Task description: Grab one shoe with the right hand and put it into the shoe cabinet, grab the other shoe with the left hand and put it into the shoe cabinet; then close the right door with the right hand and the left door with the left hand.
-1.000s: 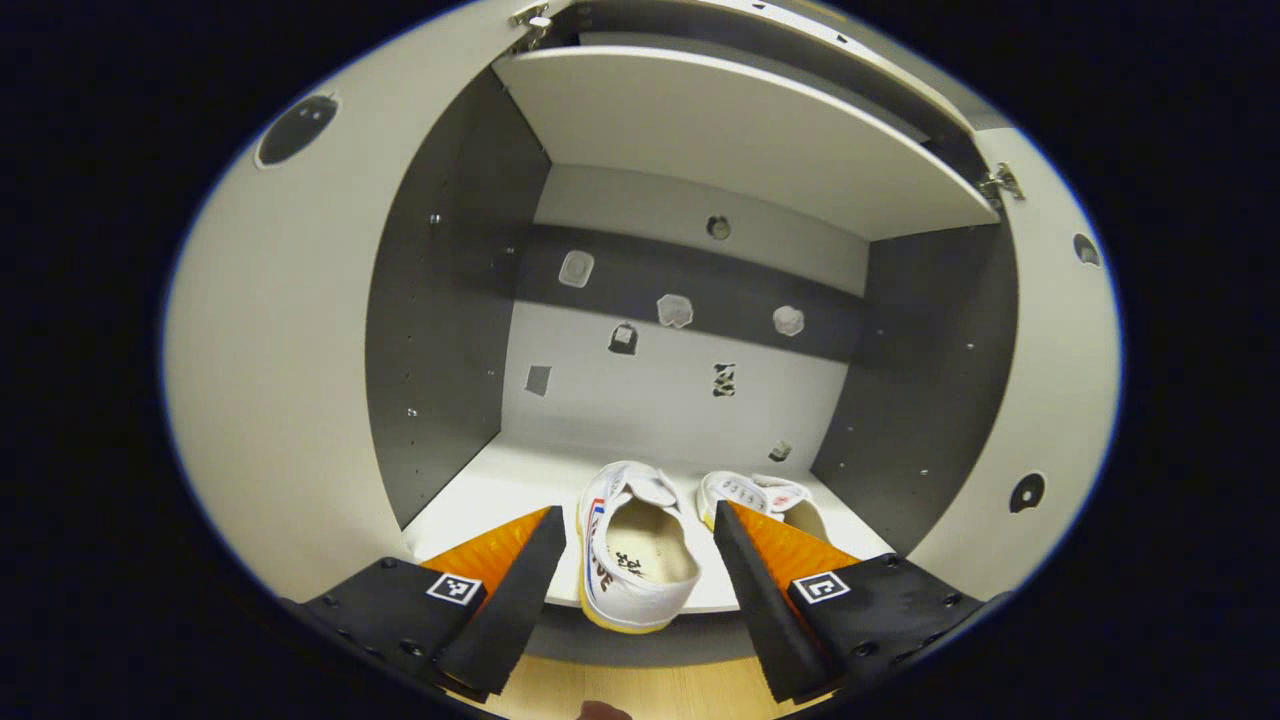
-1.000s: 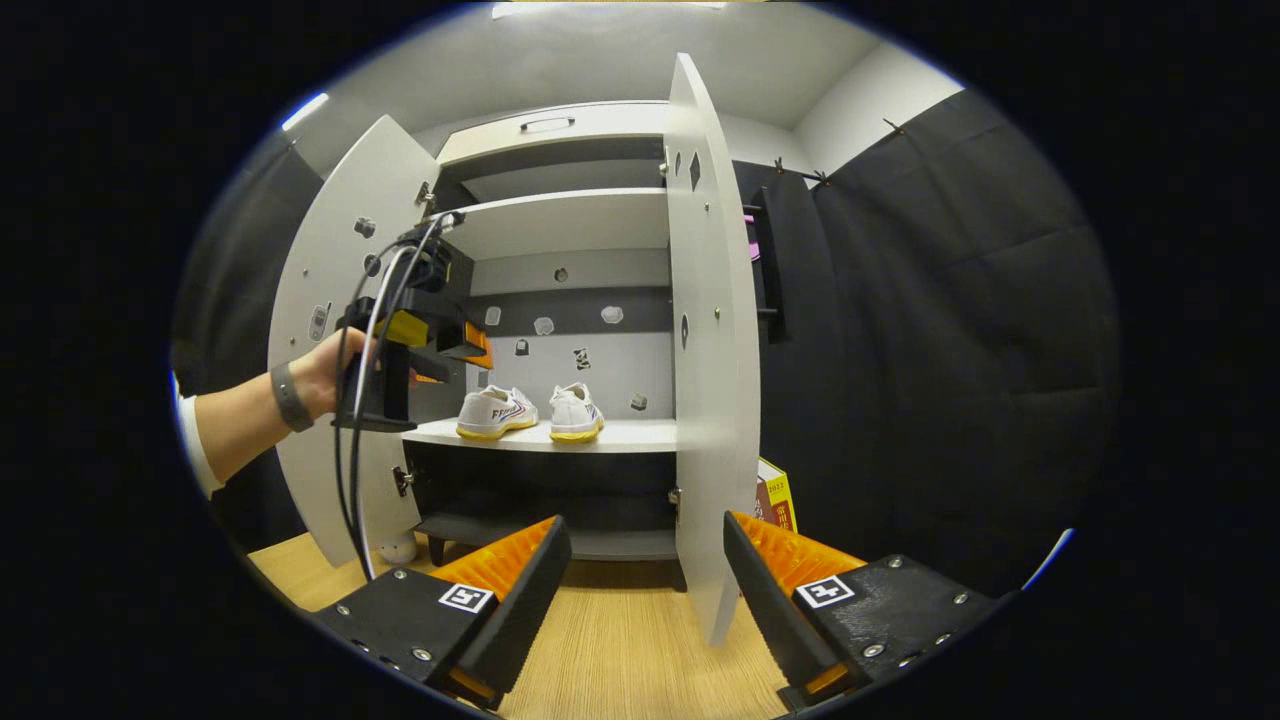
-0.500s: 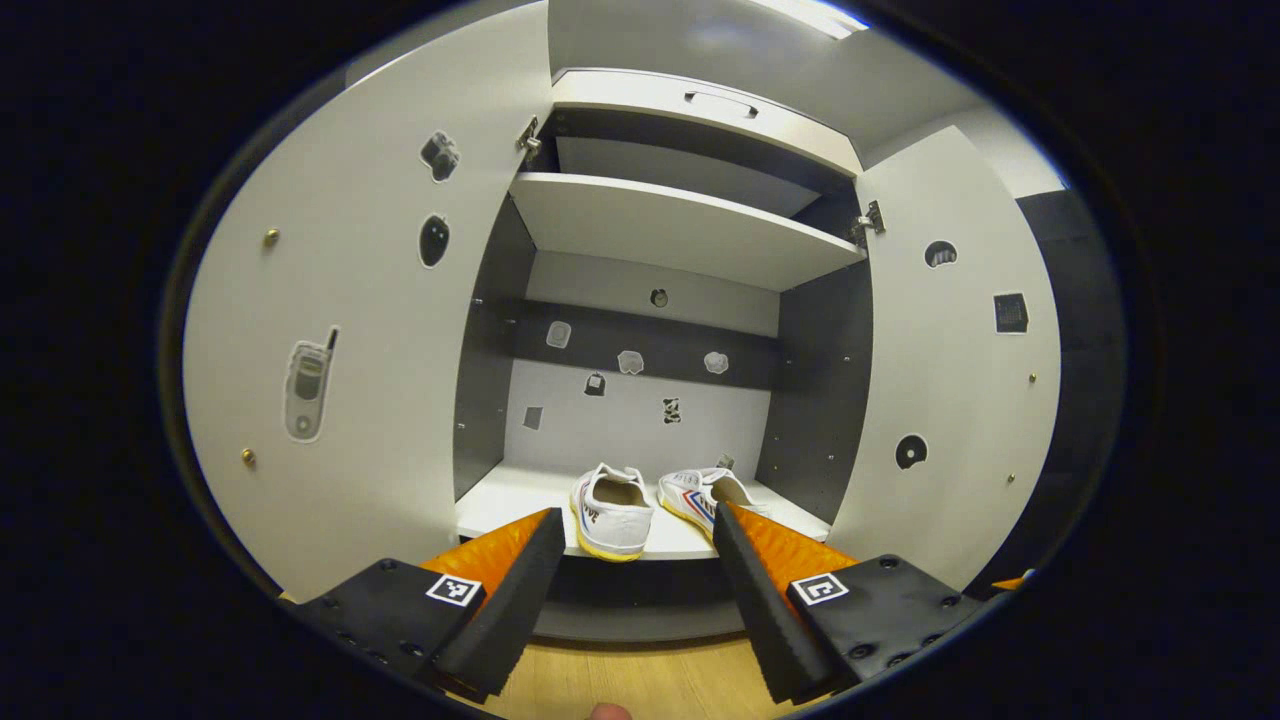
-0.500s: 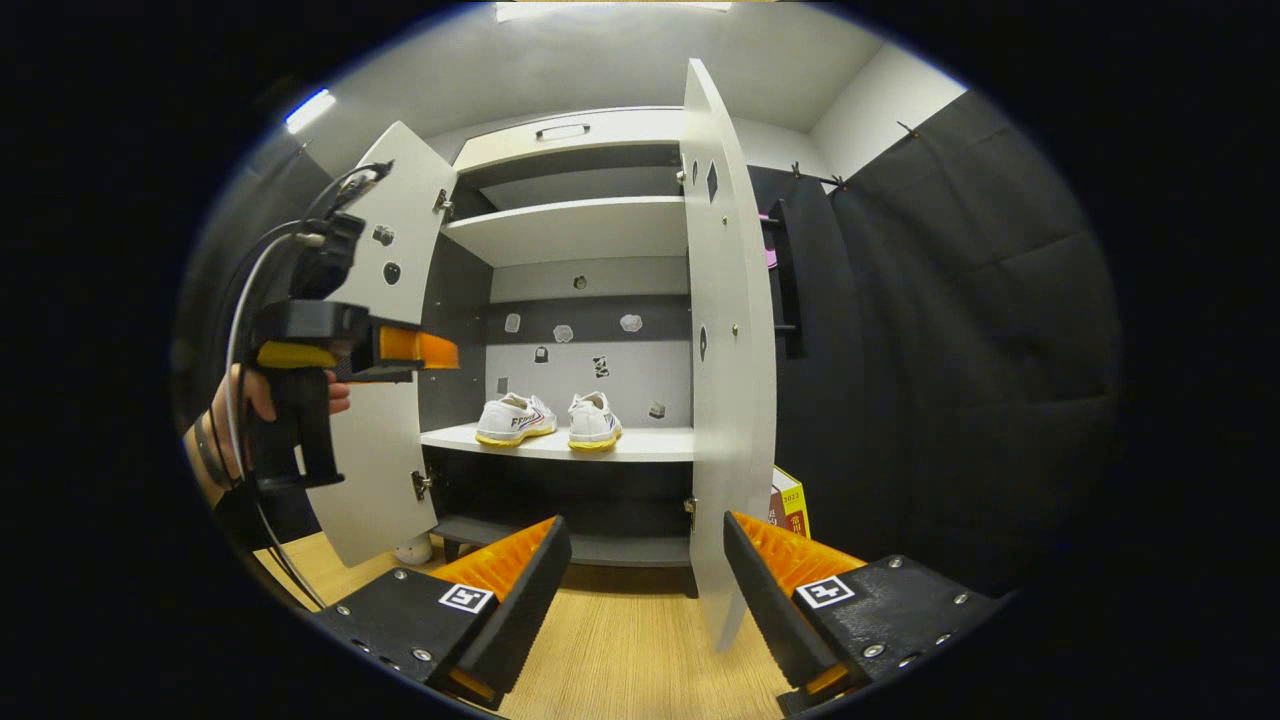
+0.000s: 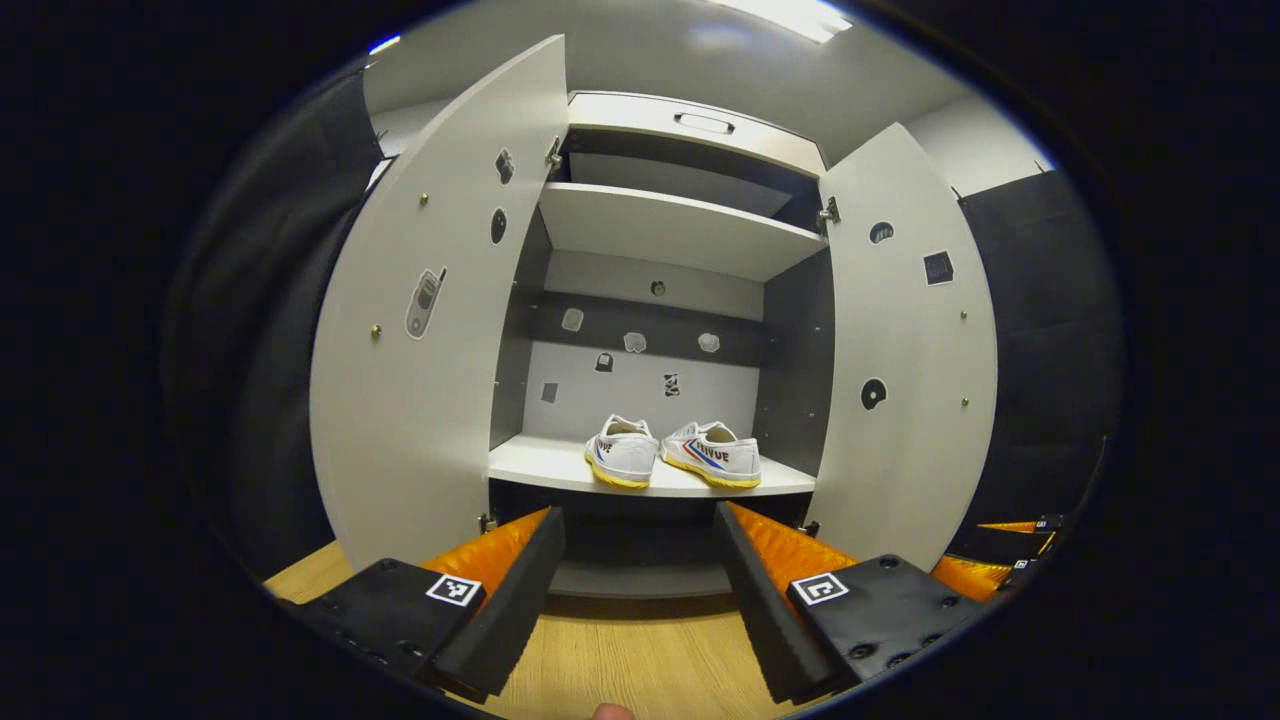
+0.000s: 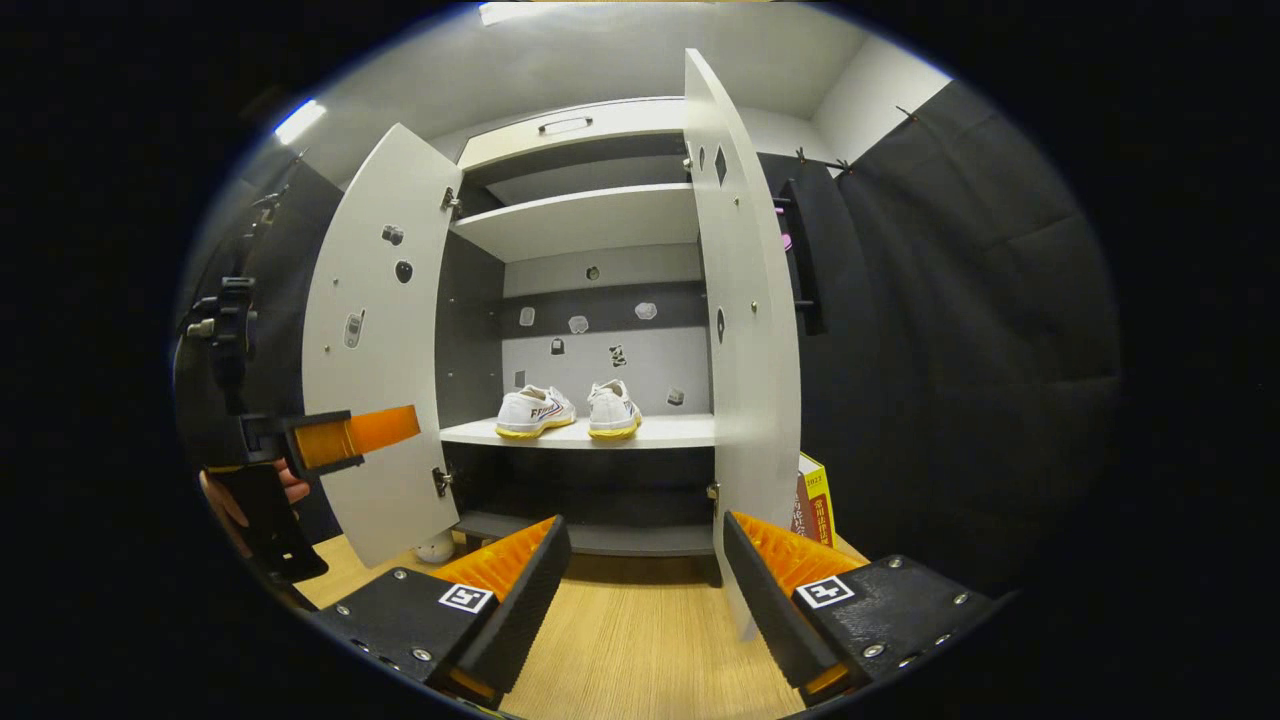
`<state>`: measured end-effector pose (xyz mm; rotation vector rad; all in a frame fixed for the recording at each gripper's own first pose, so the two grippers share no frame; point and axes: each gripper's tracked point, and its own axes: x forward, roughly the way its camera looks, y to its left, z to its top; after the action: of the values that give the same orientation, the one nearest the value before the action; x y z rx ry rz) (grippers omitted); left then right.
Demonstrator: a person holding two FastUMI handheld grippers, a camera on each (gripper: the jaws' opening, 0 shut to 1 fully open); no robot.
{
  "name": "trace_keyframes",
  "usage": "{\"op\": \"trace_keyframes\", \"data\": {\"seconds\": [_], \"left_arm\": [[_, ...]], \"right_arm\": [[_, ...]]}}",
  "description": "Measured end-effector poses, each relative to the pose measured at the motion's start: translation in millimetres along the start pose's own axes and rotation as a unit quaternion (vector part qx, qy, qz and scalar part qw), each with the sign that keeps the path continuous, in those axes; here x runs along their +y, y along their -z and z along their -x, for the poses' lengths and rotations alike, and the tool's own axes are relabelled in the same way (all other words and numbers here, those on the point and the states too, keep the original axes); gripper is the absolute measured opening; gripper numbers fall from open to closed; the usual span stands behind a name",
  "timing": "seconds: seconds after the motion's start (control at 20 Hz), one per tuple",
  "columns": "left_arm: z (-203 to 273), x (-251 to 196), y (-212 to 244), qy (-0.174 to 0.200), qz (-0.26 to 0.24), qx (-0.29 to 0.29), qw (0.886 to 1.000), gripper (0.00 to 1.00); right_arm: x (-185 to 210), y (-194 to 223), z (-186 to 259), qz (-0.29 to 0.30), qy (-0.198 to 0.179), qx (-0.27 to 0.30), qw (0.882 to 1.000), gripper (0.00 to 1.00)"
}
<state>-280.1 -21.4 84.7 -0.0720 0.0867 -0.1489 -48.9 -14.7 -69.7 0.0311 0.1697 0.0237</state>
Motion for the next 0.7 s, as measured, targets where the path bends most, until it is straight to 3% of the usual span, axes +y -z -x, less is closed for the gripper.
{"op": "trace_keyframes", "data": {"seconds": [0.15, 0.2, 0.25, 0.4, 0.45, 0.55, 0.6, 0.7], "left_arm": [[11.2, 0.2, 8.4, -0.015, 0.009, 0.002, 1.0, 0.99], [14.3, 1.9, 9.7, -0.021, 0.011, 0.002, 1.0, 0.97], [17.0, 4.1, 11.2, -0.028, 0.011, 0.0, 1.0, 0.97], [20.9, 8.5, 14.4, -0.039, 0.01, -0.001, 0.999, 0.99], [21.2, 10.3, 13.1, -0.04, 0.011, -0.001, 0.999, 0.97], [19.2, 13.6, 14.0, -0.041, 0.012, 0.0, 0.999, 0.97], [19.9, 16.0, 14.5, -0.042, 0.011, 0.0, 0.999, 0.97], [19.5, 19.3, 14.9, -0.045, 0.01, -0.001, 0.999, 0.97]], "right_arm": [[-3.5, -13.7, 2.1, -0.008, 0.003, -0.019, 1.0, 0.91], [-12.5, -26.1, 3.3, -0.006, 0.011, -0.035, 0.999, 0.94], [-24.4, -40.1, 3.1, -0.003, 0.021, -0.047, 0.999, 0.9], [-80.5, -101.7, 7.8, 0.032, 0.071, -0.104, 0.992, 0.99], [-104.3, -121.3, 7.7, 0.056, 0.095, -0.118, 0.987, 0.94], [-140.1, -156.4, 6.4, 0.078, 0.128, -0.133, 0.98, 0.94], [-153.4, -172.4, 3.4, 0.076, 0.137, -0.136, 0.978, 0.98], [-170.4, -188.8, -7.1, 0.063, 0.14, -0.134, 0.979, 0.94]]}}
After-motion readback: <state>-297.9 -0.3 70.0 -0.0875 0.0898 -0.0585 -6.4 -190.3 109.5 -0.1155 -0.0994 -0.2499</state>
